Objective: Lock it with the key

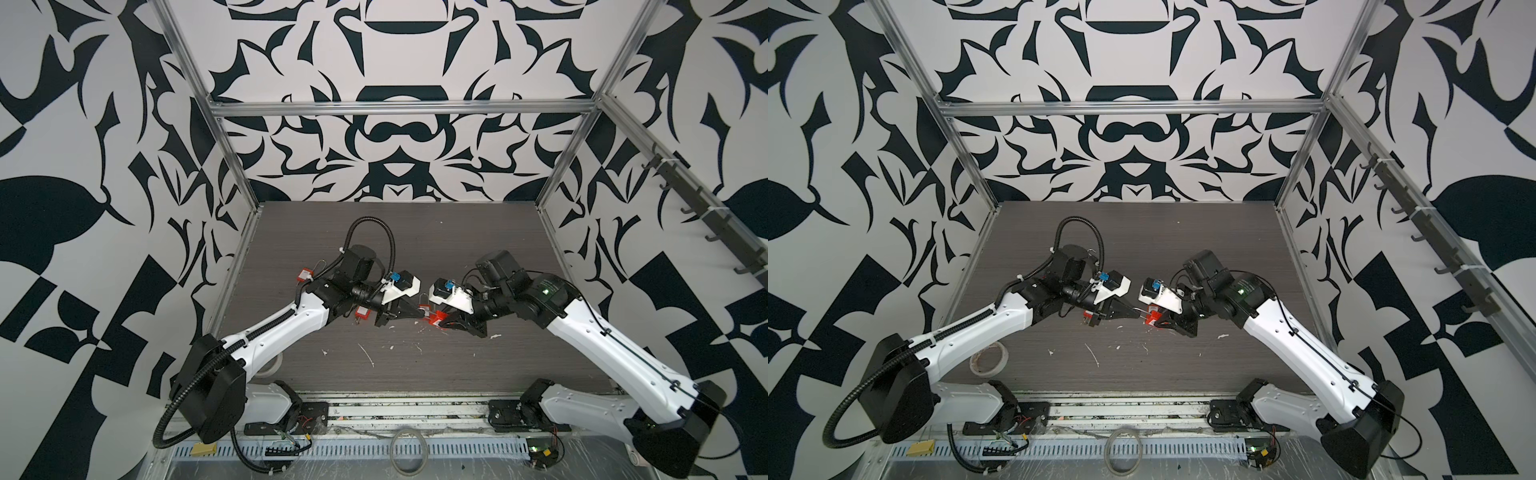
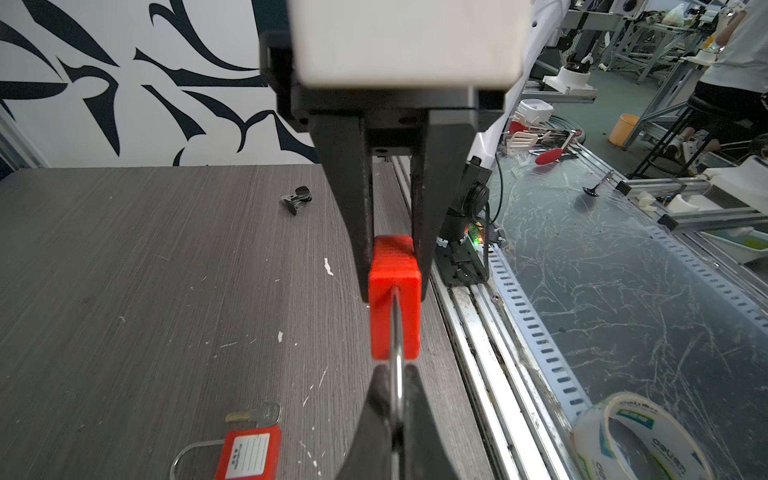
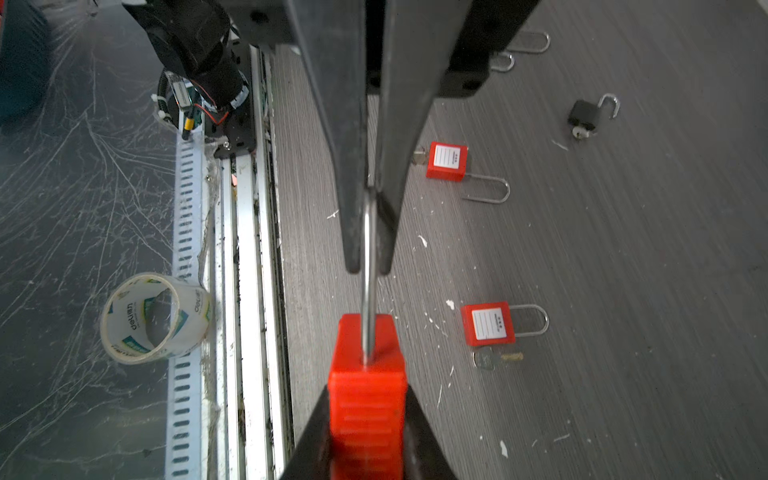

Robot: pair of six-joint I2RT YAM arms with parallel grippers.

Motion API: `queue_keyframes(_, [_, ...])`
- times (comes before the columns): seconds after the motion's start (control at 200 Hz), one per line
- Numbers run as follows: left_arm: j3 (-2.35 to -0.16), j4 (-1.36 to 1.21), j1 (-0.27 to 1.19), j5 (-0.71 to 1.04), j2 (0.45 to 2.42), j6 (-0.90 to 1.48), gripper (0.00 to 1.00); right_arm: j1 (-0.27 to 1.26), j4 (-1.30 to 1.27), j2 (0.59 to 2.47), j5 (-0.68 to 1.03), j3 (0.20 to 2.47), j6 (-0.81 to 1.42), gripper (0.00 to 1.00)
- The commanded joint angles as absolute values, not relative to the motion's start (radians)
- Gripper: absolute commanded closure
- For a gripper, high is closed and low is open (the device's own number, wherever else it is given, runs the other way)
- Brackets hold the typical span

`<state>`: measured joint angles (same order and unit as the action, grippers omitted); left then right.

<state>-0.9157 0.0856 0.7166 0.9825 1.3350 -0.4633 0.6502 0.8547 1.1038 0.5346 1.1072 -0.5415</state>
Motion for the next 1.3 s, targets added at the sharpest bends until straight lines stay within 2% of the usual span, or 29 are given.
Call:
queue_keyframes(0.0, [-0.903,0.051,0.739,1.040,1.336,-0.420,1.00,0.672,0.631,1.091,0.465,1.118,-0.567,0.82])
queue_keyframes(0.195, [-0.906,0.033,0.742,1.041,1.355,-0.409,1.00,0.678,0.586,1.101,0.548,1.127,-0.529,0.82])
queue_keyframes(0.425, [-0.841,-0.165,0.749,1.025,1.382,-0.349,1.00,0.679,0.532,1.149,0.617,1.142,-0.464,0.78])
queue_keyframes(0.53, [-0.859,-0.165,0.740,1.043,1.397,-0.355,1.00,0.676,0.592,1.156,0.604,1.154,-0.497,0.69])
queue_keyframes(0.67, [-0.860,-0.226,0.701,1.063,1.392,-0.327,1.00,0.675,0.731,1.168,0.642,1.209,-0.501,0.43])
queue_keyframes(0.735, [-0.858,-0.247,0.682,1.082,1.389,-0.311,1.00,0.675,0.778,1.168,0.649,1.232,-0.500,0.38])
queue_keyframes(0.955, [-0.852,-0.237,0.664,1.105,1.366,-0.313,1.00,0.669,0.820,1.091,0.599,1.222,-0.453,0.27])
queue_keyframes(1.3, [-0.844,-0.219,0.664,1.113,1.337,-0.313,1.00,0.621,1.025,1.026,0.462,1.269,-0.541,0.26])
